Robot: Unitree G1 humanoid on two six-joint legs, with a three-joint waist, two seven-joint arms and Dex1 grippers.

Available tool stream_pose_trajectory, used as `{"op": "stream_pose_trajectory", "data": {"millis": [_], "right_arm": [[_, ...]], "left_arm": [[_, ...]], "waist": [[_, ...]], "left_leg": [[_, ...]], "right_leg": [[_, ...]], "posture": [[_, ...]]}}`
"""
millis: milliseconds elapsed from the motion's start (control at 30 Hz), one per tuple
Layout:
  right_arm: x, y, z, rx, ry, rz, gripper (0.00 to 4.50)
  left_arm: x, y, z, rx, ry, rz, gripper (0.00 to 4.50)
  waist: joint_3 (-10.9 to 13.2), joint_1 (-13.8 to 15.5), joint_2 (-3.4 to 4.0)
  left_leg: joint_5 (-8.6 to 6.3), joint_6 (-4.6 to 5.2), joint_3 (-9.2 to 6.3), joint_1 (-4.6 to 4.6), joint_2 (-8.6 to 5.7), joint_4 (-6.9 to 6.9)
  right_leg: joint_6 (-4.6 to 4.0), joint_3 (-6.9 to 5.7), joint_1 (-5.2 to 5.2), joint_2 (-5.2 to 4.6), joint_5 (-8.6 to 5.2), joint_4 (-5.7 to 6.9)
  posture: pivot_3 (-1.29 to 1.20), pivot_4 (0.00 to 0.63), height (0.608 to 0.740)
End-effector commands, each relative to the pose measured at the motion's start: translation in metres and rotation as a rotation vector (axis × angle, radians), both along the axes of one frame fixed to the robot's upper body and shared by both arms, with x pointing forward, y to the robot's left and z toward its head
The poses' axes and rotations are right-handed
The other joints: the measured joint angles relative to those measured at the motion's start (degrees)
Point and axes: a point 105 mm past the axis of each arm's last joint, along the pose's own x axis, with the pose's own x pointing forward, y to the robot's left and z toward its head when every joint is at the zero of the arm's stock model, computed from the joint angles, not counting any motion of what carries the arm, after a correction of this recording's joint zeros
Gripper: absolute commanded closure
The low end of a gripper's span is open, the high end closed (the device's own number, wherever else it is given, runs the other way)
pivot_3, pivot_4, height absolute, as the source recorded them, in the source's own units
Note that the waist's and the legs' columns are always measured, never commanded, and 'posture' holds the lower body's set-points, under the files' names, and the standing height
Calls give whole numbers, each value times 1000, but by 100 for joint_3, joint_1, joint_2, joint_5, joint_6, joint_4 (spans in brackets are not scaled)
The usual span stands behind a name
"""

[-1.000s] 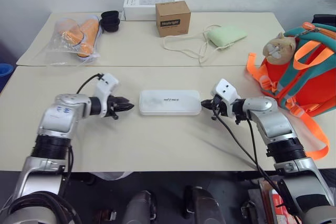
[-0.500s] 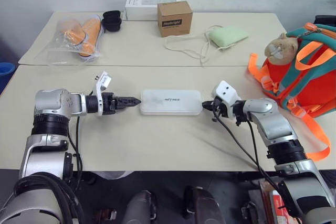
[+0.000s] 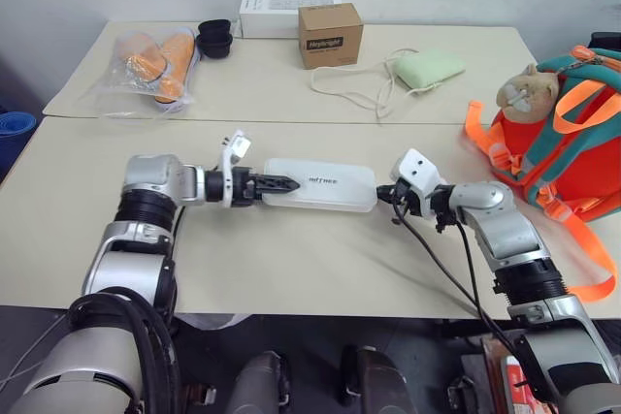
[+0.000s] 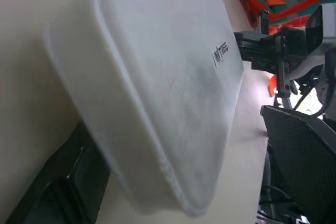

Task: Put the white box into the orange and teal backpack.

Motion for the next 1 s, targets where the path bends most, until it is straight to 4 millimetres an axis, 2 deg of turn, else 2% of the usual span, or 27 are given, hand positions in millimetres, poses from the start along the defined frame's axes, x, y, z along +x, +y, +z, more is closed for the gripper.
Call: {"op": "stream_pose_trajectory", "data": {"millis": [33, 233, 333, 433, 533, 667, 733, 800, 900, 1000], "right_arm": [[-3, -1, 8, 4, -39, 4, 4498], [-8, -3, 5, 7, -42, -4, 4498], [-10, -5, 6, 23, -50, -20, 4498], [-13, -11, 11, 46, -62, -55, 4498], [-27, -33, 21, 85, -72, -132, 4498], [-70, -78, 31, 159, 16, -232, 3627], [-92, -101, 36, 159, 49, -273, 2992], [-111, -134, 48, 188, 63, -364, 2374], [-129, -177, 72, 239, 39, -509, 1355], [-135, -190, 86, 270, 17, -548, 334]], "left_arm": [[6, 2, 12, -1, -29, 20, 527], [12, 8, 23, -58, -31, 57, 2280], [9, 5, 34, -120, -24, 33, 2981], [2, 0, 45, -177, -16, 0, 3140], [-14, -6, 60, -240, -12, -65, 3140], [-36, -8, 76, -304, -32, -114, 3140], [-44, -6, 84, -332, -48, -116, 3140], [-50, -4, 93, -366, -89, -122, 3141], [-61, -3, 104, -408, -159, -140, 3141], [-70, -3, 112, -430, -233, -136, 3141]], "waist": [[0, -16, 0], [1, -56, -2], [1, -58, -3], [2, -66, -3], [2, -50, -2], [2, 44, -3], [3, 109, -6], [4, 137, -8], [4, 129, -9], [4, 118, -9]], "left_leg": [[0, -1, 0, 0, 1, -1], [0, -2, 3, 0, 8, -2], [-1, -2, 3, 0, 6, -2], [-1, -2, 3, -1, 6, -2], [-1, -2, 0, -19, 6, -3], [2, 2, -4, -74, 1, 18], [5, 7, -6, -77, -2, 19], [7, 12, -5, -73, 0, 26], [9, 18, -2, -58, -4, 25], [5, 11, -3, -48, 8, 18]], "right_leg": [[0, 0, -1, 1, 0, 0], [0, -1, -5, 5, 0, 1], [0, 0, -4, 3, 0, 0], [0, 0, -5, 4, 0, 1], [0, 1, -19, 3, 0, 1], [1, 7, -69, 2, 0, 18], [2, 7, -68, 0, 1, 17], [7, 8, -63, 3, 4, 20], [14, 20, -55, -3, 9, 4], [14, 28, -54, -13, 10, 2]], "posture": [[0, 150, 740], [0, 150, 740], [0, 150, 740], [0, 150, 740], [0, 150, 740], [0, 150, 740], [0, 150, 740], [0, 150, 740], [0, 150, 740], [0, 150, 740]]}}
